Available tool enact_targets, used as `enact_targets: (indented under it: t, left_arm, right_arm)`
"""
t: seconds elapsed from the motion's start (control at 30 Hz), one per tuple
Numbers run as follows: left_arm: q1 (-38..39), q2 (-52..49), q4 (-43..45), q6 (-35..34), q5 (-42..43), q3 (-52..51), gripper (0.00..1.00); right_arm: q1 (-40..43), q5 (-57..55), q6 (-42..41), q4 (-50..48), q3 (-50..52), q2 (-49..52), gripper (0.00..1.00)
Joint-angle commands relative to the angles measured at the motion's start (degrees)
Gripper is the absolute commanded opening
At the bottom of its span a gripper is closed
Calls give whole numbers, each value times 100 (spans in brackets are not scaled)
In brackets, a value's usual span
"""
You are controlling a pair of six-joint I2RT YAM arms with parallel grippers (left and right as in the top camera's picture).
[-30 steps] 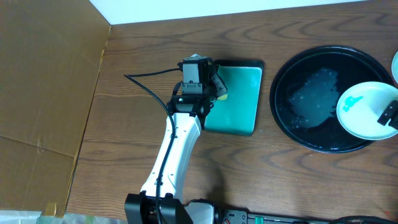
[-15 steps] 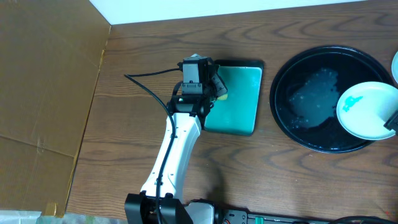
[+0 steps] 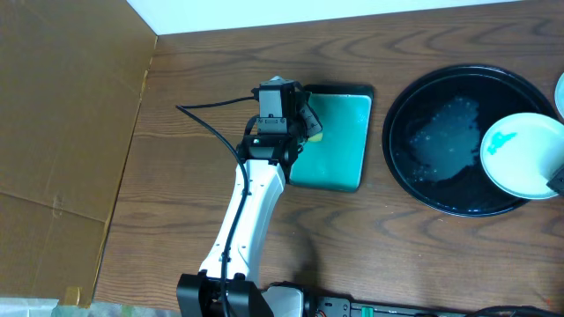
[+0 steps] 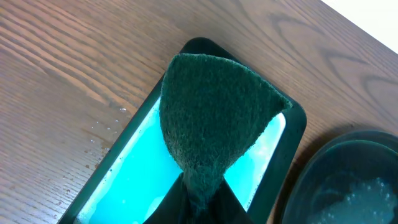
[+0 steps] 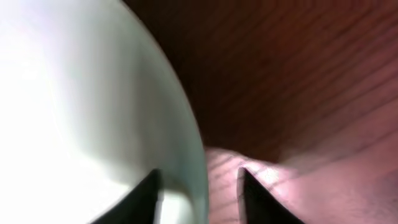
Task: Clean dirty plates on tray and stack at the side
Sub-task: 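Grasp the last white plate's rim on the black tray with the right gripper, then move the left-held sponge from the water tray onto the plate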
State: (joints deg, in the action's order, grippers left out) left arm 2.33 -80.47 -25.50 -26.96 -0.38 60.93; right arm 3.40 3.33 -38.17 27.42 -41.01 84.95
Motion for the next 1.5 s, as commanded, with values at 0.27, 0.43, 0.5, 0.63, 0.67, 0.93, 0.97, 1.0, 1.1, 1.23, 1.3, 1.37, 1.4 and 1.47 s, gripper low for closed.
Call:
enact_targets:
  t: [0.27, 0.43, 0.5, 0.63, 0.67, 0.93, 0.97, 1.0, 1.1, 1.23, 1.3, 1.37, 1.4, 1.47]
  left_arm:
    - [-28, 0, 24, 61, -76, -39, 7]
    - [-28, -2, 28, 59, -74, -39, 7]
    - [-28, -2, 31, 59, -74, -39, 7]
    - [-28, -2, 50, 59, -74, -39, 7]
    - [-28, -2, 59, 59, -72, -39, 7]
    - [-13, -2, 249, 59, 710, -39, 7]
    - [-9, -2, 295, 57, 855, -39, 8]
    - [7, -2, 337, 57, 966, -39, 7]
    - [109, -2, 442, 24, 1180, -39, 7]
    - [354, -4, 509, -232, 1180, -39, 7]
    - [549, -24, 619, -319, 1178, -39, 7]
    - [807, -98, 811, -415, 1178, -39, 7]
    - [929, -151, 901, -472, 1176, -39, 7]
    - [1224, -297, 1117, -625, 1176, -39, 7]
  right_arm:
    - [-28, 223, 195, -37, -251, 55, 1]
    - [-31, 767, 706, -4, -715, 55, 1]
    - [-37, 1147, 887, 17, -940, 55, 1]
    - [-103, 1915, 1322, -103, -1327, 55, 1]
    - [-140, 1991, 1440, -179, -1346, 55, 1]
    - [-835, 1784, 2341, -986, -1349, 442, 1]
    - [-901, 1749, 2240, -1132, -1349, 564, 1]
    - [-964, 1753, 2138, -1294, -1349, 708, 1]
    - [-1104, 1749, 1886, -1482, -1440, 1191, 1]
    - [-1117, 1755, 1904, -1390, -1683, 1840, 1]
    - [-1117, 1762, 1919, -1392, -1757, 2059, 1]
    - [-1123, 1764, 1919, -1403, -1788, 2194, 1]
    - [-1130, 1762, 1921, -1419, -1788, 2218, 1]
    - [-1134, 1744, 2015, -1445, -1788, 2249, 1]
